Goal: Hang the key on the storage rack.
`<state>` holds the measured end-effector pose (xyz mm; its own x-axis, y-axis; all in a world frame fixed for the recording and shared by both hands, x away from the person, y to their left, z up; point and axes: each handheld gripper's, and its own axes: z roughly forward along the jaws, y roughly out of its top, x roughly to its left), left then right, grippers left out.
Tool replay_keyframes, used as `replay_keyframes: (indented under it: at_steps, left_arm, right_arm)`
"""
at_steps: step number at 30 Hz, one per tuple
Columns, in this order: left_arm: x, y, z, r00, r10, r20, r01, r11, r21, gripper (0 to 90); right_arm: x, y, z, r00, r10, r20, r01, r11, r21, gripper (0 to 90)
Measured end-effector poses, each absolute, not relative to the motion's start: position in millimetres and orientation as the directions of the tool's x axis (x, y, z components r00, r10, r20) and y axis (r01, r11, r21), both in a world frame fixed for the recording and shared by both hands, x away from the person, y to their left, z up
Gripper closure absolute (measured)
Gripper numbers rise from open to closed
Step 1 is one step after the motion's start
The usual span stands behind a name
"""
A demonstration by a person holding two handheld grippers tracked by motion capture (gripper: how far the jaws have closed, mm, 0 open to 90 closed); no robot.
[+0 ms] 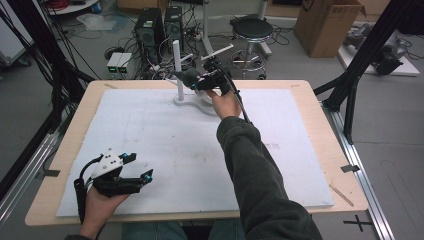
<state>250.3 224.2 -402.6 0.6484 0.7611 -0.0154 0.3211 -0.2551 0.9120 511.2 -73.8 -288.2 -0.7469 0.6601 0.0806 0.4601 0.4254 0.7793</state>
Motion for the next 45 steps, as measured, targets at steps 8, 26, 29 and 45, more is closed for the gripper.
replay_keyframes:
  at_steps: [8,26,29,45]
  left_arm:
    - [250.0,224.2,-402.3,0.648,0.762,-0.019,0.320,-0.250,0.914,20.1]
    - [249.6,224.6,-401.9,0.645,0.764,-0.017,0.319,-0.249,0.915,20.1]
    - [249.6,224.7,-401.9,0.644,0.764,-0.017,0.319,-0.249,0.914,20.1]
    - [249.2,225.2,-401.7,0.645,0.764,-0.016,0.318,-0.249,0.915,20.1]
  right_arm:
    - [512.8,-73.6,-291.1,-0.744,0.663,0.082,0.472,0.435,0.767,50.8]
    - [512.5,-76.0,-305.2,-0.739,0.667,0.090,0.486,0.437,0.757,50.9]
    - [512.0,-74.2,-305.7,-0.743,0.665,0.078,0.479,0.447,0.756,50.9]
    - [510.4,-67.6,-309.0,-0.748,0.662,0.049,0.469,0.475,0.744,50.7]
